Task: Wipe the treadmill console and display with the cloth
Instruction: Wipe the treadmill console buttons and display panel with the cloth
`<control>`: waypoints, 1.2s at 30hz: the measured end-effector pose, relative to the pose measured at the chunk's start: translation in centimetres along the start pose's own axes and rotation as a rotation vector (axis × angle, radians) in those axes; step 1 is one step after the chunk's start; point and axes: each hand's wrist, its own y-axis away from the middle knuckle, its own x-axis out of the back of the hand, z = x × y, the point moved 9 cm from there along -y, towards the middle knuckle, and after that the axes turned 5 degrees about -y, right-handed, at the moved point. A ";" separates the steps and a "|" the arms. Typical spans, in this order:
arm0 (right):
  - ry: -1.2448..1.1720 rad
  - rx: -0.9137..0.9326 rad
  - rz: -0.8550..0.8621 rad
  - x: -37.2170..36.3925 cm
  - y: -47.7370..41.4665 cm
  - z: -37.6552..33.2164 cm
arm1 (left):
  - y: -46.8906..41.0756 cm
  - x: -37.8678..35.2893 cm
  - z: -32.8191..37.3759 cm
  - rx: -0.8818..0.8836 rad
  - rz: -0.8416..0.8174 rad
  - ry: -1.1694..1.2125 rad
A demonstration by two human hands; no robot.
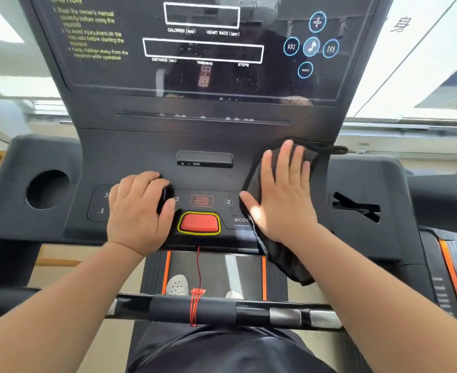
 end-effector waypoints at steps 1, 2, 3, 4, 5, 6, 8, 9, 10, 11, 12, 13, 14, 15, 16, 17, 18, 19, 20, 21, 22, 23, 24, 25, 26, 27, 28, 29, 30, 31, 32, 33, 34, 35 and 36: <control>0.016 0.096 -0.021 -0.2 0.5 -0.8 | 0.0 0.0 0.0 0.000 0.001 0.003; 0.024 0.194 -0.047 -0.5 1.4 -1.5 | 0.0 0.1 0.0 0.001 0.003 0.006; 0.027 0.270 -0.078 -0.8 2.6 -1.9 | 0.0 0.2 0.0 0.004 0.004 0.008; 0.032 0.315 -0.104 -1.1 3.8 -1.8 | 0.0 0.2 0.0 0.007 0.004 0.011; 0.039 0.328 -0.118 -1.3 5.0 -1.3 | 0.0 0.3 0.0 0.010 0.002 0.015; 0.048 0.317 -0.121 -1.5 5.8 -0.5 | 0.0 0.3 0.0 0.012 -0.003 0.018; 0.067 0.237 -0.112 -1.2 6.2 1.8 | 0.0 0.2 0.1 0.011 -0.015 0.019; 0.072 0.178 -0.105 -1.0 5.8 2.9 | 0.0 0.2 0.1 0.012 -0.022 0.019; 0.071 0.122 -0.089 -0.7 5.0 3.7 | 0.0 0.2 0.0 0.014 -0.027 0.018; 0.066 0.072 -0.071 -0.4 4.0 4.1 | 0.0 0.1 0.0 0.017 -0.032 0.018; 0.056 0.030 -0.052 -0.1 3.0 4.2 | 0.0 0.1 -0.1 0.019 -0.035 0.018; 0.045 -0.004 -0.033 0.1 2.0 4.0 | -0.1 0.0 -0.1 0.020 -0.038 0.017; 0.036 -0.029 -0.015 0.3 1.1 3.6 | -0.1 0.0 -0.1 0.021 -0.041 0.016; 0.032 -0.040 -0.003 0.3 0.4 3.0 | -0.1 0.0 -0.1 0.021 -0.044 0.015; 0.033 -0.029 0.007 0.4 -0.1 2.2 | -0.1 0.0 0.0 0.021 -0.044 0.014; 0.041 0.011 0.015 0.4 -0.3 1.4 | -0.1 0.0 0.0 0.020 -0.043 0.013; 0.052 0.077 0.017 0.4 -0.3 0.3 | -0.1 0.0 0.0 0.020 -0.042 0.013; 0.055 0.159 0.005 0.2 0.0 -0.8 | -0.1 0.0 0.0 0.022 -0.042 0.013; 0.045 0.245 -0.021 -0.1 0.5 -1.8 | -0.1 0.0 0.0 0.025 -0.042 0.013; 0.028 0.323 -0.051 -0.4 1.4 -2.7 | -0.1 0.1 0.0 0.028 -0.041 0.011; 0.016 0.385 -0.078 -0.8 2.3 -3.2 | -0.1 0.1 0.0 0.031 -0.041 0.009; 0.017 0.422 -0.100 -1.2 3.4 -3.2 | -0.1 0.1 0.0 0.033 -0.045 0.008; 0.027 0.427 -0.116 -1.5 4.5 -2.7 | -0.1 0.0 0.0 0.035 -0.049 0.009; 0.040 0.404 -0.121 -1.7 5.5 -1.7 | -0.1 0.0 -0.1 0.034 -0.050 0.013; 0.049 0.358 -0.116 -1.8 6.2 -0.3 | -0.1 0.0 -0.1 0.032 -0.045 0.020; 0.053 0.297 -0.106 -1.6 6.6 1.4 | -0.1 0.0 -0.2 0.029 -0.036 0.027; 0.058 0.232 -0.097 -1.3 6.6 2.9 | -0.1 0.1 -0.2 0.024 -0.026 0.034; 0.061 0.171 -0.088 -1.1 6.2 4.2 | -0.1 0.1 -0.2 0.019 -0.019 0.037; 0.056 0.115 -0.077 -0.8 5.5 5.0 | 0.0 0.1 -0.2 0.016 -0.015 0.038; 0.046 0.068 -0.066 -0.5 4.5 5.2 | 0.0 0.1 -0.1 0.015 -0.011 0.037; 0.035 0.034 -0.052 -0.4 3.5 5.0 | 0.0 0.1 -0.1 0.013 -0.010 0.036; 0.028 0.013 -0.036 -0.3 2.5 4.4 | 0.0 0.1 -0.1 0.011 -0.007 0.035; 0.026 0.005 -0.019 -0.2 1.5 3.5 | 0.0 0.1 -0.1 0.010 -0.005 0.036; 0.031 0.017 -0.003 -0.2 0.7 2.4 | 0.0 0.2 0.0 0.011 -0.003 0.035; 0.037 0.057 0.013 -0.1 0.1 1.2 | 0.0 0.2 0.0 0.012 -0.004 0.034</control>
